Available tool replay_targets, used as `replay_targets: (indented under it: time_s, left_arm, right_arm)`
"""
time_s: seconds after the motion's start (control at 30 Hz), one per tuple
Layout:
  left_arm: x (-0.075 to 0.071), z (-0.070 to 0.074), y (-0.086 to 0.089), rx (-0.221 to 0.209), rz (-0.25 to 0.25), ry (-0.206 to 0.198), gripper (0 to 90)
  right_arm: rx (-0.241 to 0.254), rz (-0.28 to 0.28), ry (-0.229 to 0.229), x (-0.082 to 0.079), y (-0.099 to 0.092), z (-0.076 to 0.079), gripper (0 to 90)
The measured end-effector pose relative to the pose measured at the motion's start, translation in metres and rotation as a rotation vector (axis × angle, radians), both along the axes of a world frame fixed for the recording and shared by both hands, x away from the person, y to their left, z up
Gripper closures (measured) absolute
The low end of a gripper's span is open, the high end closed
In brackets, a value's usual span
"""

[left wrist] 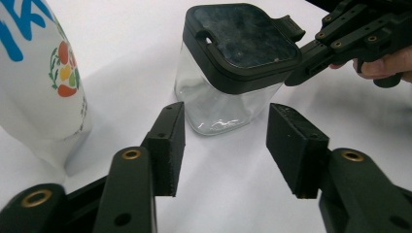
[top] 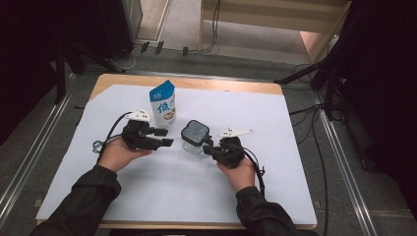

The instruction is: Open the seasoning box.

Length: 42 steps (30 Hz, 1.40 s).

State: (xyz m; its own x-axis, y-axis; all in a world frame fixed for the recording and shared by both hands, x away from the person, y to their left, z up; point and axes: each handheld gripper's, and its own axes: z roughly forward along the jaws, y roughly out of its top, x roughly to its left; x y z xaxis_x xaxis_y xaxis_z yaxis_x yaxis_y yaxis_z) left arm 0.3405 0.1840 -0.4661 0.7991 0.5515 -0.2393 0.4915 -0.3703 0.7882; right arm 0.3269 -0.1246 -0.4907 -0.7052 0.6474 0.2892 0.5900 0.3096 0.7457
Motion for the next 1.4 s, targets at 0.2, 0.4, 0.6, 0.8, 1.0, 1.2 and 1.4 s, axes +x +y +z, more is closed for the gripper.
replay_targets:
  time_s: [0.2, 0.4, 0.6, 0.8, 1.0, 1.2, 1.4]
  left_arm:
    - [0.001, -0.003, -0.005, 0.019, 0.015, 0.005, 68.7]
    - [0.005, -0.003, -0.012, 0.031, 0.054, 0.015, 88.5]
    - [0.015, -0.008, -0.031, 0.03, 0.019, 0.056, 86.4]
    - [0.022, -0.016, -0.039, 0.024, 0.037, 0.075, 86.0]
    - [0.022, -0.017, -0.041, 0.005, 0.035, 0.063, 86.2]
    - [0.019, -0.017, -0.043, 0.011, 0.016, 0.056, 86.4]
    - [0.014, -0.015, -0.046, 0.021, 0.002, 0.055, 87.0]
  right_arm:
    - [-0.006, -0.023, 0.007, 0.004, -0.008, 0.002, 90.0]
    - [-0.012, -0.03, 0.013, 0.008, -0.01, 0.002, 90.0]
    - [-0.014, -0.027, 0.016, 0.015, -0.015, 0.003, 90.0]
    - [-0.027, -0.011, 0.022, 0.02, -0.015, 0.002, 90.0]
    - [-0.036, -0.014, 0.018, 0.023, -0.015, 0.002, 90.0]
    - [-0.042, -0.015, 0.021, 0.027, -0.018, 0.003, 90.0]
    - [-0.044, -0.011, 0.026, 0.029, -0.02, 0.003, 90.0]
